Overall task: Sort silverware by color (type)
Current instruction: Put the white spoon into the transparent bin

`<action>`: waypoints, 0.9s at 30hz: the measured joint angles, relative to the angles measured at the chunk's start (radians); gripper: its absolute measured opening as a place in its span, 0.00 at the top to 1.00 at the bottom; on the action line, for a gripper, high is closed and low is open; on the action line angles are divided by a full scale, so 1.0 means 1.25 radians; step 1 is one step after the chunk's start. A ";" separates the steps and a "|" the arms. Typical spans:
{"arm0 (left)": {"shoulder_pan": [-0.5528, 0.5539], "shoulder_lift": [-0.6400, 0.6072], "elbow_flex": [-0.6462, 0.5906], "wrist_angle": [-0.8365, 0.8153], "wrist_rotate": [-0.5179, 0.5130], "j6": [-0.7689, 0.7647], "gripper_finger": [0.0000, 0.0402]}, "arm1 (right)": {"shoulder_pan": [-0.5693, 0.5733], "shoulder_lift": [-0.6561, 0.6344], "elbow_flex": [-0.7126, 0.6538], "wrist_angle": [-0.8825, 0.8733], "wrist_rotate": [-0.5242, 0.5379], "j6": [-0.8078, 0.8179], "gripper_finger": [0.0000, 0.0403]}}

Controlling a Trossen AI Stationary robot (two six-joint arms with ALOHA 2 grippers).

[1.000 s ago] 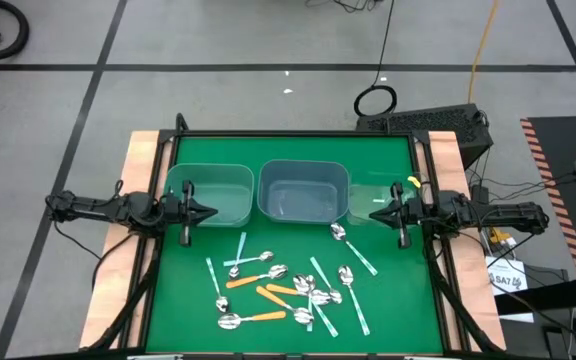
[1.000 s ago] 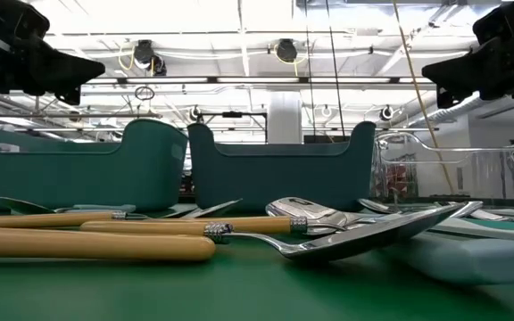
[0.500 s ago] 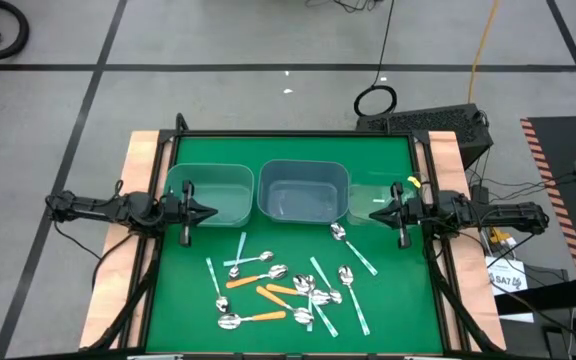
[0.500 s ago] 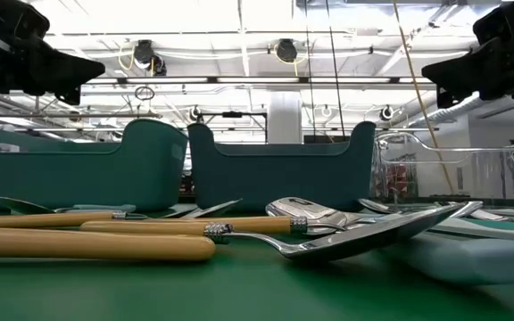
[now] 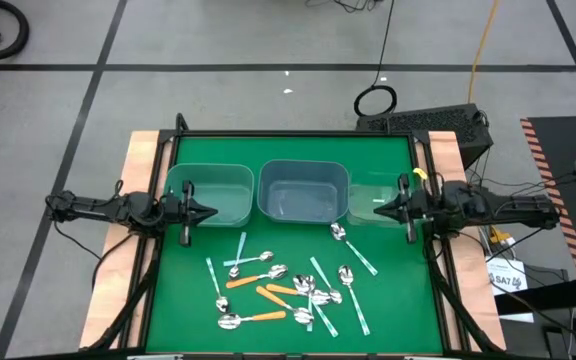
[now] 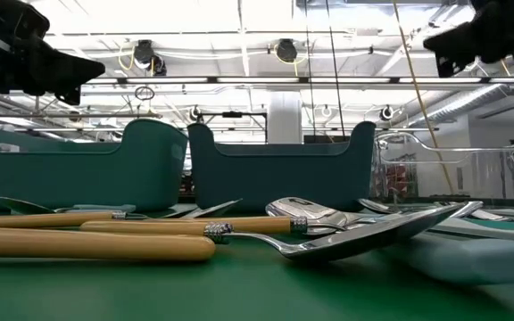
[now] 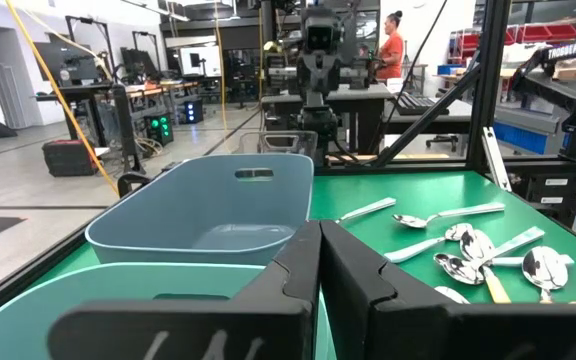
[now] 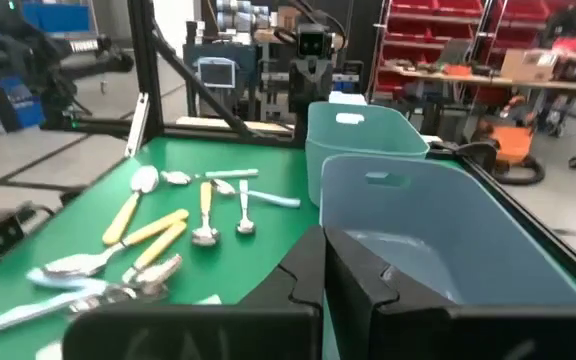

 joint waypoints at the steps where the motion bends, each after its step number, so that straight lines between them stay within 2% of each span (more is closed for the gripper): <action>1: 0.000 0.000 0.000 0.000 0.000 0.000 0.96 | 0.000 0.019 0.024 -0.025 0.000 0.010 1.00; 11: 0.000 0.000 0.000 0.000 0.000 0.000 0.96 | 0.000 0.242 0.295 -0.161 0.000 0.068 1.00; 17: 0.000 0.000 0.000 0.000 0.000 0.000 0.96 | 0.000 0.385 0.459 -0.185 0.000 0.069 1.00; 27: 0.000 0.000 0.000 0.000 0.000 0.000 0.96 | 0.000 0.587 0.717 -0.336 0.001 0.069 1.00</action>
